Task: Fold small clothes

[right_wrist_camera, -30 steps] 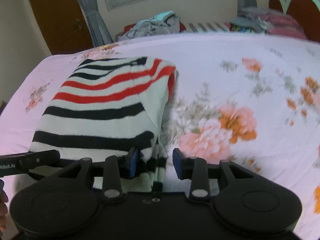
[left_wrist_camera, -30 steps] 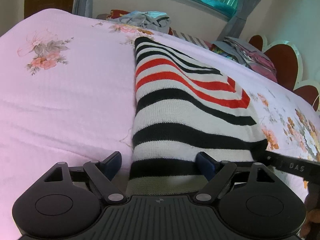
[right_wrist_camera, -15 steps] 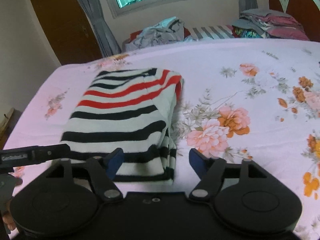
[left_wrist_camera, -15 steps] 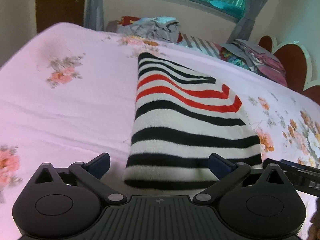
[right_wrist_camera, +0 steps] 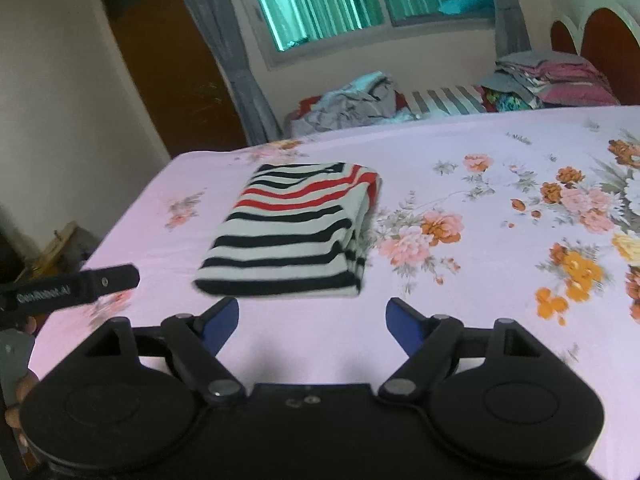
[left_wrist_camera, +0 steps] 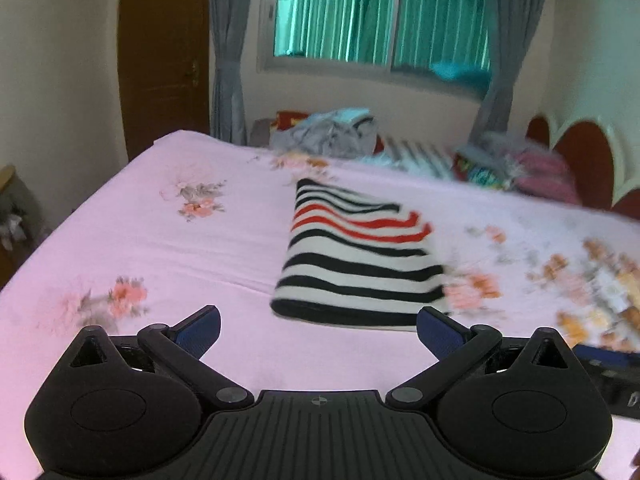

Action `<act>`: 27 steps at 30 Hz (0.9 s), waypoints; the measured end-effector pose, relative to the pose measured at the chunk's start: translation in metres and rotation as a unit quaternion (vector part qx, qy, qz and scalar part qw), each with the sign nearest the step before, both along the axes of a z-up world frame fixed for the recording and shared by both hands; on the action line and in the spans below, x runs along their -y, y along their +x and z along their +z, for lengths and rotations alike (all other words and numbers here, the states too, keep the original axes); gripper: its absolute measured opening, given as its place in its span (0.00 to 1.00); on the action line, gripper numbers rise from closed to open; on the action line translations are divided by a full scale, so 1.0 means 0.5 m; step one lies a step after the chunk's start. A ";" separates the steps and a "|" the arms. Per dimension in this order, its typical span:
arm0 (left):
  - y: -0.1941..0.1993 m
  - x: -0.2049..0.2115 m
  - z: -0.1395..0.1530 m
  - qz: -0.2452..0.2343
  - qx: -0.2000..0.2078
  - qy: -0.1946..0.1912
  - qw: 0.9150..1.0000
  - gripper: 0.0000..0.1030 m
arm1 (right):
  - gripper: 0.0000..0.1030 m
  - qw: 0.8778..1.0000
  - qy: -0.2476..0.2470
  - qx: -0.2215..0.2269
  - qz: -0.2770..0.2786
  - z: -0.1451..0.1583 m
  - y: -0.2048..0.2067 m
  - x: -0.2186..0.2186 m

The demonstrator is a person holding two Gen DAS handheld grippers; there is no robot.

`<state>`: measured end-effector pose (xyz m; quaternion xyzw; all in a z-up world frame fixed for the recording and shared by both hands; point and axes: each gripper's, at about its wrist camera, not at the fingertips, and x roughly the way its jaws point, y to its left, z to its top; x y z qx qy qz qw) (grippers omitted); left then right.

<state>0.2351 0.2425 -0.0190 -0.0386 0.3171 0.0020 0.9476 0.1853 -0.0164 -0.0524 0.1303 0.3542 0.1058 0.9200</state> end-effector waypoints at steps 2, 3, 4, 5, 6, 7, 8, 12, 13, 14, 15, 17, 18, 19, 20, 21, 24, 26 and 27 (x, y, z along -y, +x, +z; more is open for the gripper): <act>-0.048 0.012 0.017 -0.002 0.004 0.021 1.000 1.00 | 0.83 1.000 -0.002 0.012 0.009 0.026 -0.048 0.000; -0.067 0.018 0.024 -0.011 0.000 0.036 0.999 1.00 | 0.83 1.000 -0.002 0.018 0.014 0.039 -0.070 0.000; -0.084 0.022 0.030 -0.020 -0.006 0.050 0.999 1.00 | 0.84 1.000 -0.001 0.024 0.017 0.051 -0.091 0.000; -0.104 0.027 0.035 -0.027 -0.010 0.064 0.998 1.00 | 0.86 0.999 0.001 0.028 0.020 0.065 -0.112 0.001; -0.125 0.030 0.041 -0.026 -0.012 0.078 0.997 1.00 | 0.87 0.999 0.002 0.032 0.020 0.076 -0.131 0.002; -0.141 0.038 0.047 -0.024 -0.008 0.087 0.996 1.00 | 0.89 0.999 0.000 0.038 0.020 0.090 -0.151 0.003; -0.164 0.040 0.055 -0.022 0.000 0.095 0.995 1.00 | 0.91 0.999 -0.003 0.043 0.020 0.102 -0.168 0.002; -0.230 0.046 0.090 -0.017 0.010 0.091 0.996 1.00 | 1.00 0.997 -0.024 0.067 0.005 0.145 -0.226 0.001; -0.238 0.046 0.096 -0.016 0.009 0.087 0.996 1.00 | 1.00 0.997 -0.030 0.072 -0.002 0.153 -0.237 -0.001; -0.248 0.046 0.101 -0.015 0.006 0.084 0.996 1.00 | 1.00 0.997 -0.037 0.073 -0.008 0.159 -0.245 -0.001; -0.256 0.045 0.105 -0.014 0.004 0.081 0.997 1.00 | 1.00 0.996 -0.047 0.073 -0.015 0.165 -0.251 -0.004; -0.272 0.047 0.113 -0.015 0.006 0.076 0.997 1.00 | 1.00 0.995 -0.067 0.075 -0.026 0.171 -0.262 -0.005; -0.280 0.049 0.116 -0.013 0.007 0.075 0.997 1.00 | 1.00 0.994 -0.074 0.078 -0.025 0.173 -0.267 -0.006; -0.286 0.050 0.119 -0.012 0.007 0.072 0.997 1.00 | 1.00 0.993 -0.078 0.081 -0.023 0.175 -0.273 -0.008; -0.294 0.049 0.122 -0.010 0.007 0.069 0.998 1.00 | 1.00 0.993 -0.080 0.084 -0.021 0.177 -0.278 -0.009; -0.298 0.048 0.125 -0.009 0.006 0.064 0.998 1.00 | 1.00 0.993 -0.082 0.088 -0.022 0.179 -0.284 -0.010; -0.315 0.048 0.133 -0.004 0.009 0.055 0.998 1.00 | 1.00 0.991 -0.088 0.104 -0.018 0.191 -0.296 -0.010; -0.322 0.048 0.137 -0.002 0.012 0.054 0.998 1.00 | 1.00 0.989 -0.089 0.114 -0.020 0.198 -0.303 -0.008; -0.325 0.046 0.139 0.001 0.014 0.054 0.998 1.00 | 1.00 0.989 -0.090 0.116 -0.020 0.200 -0.305 -0.008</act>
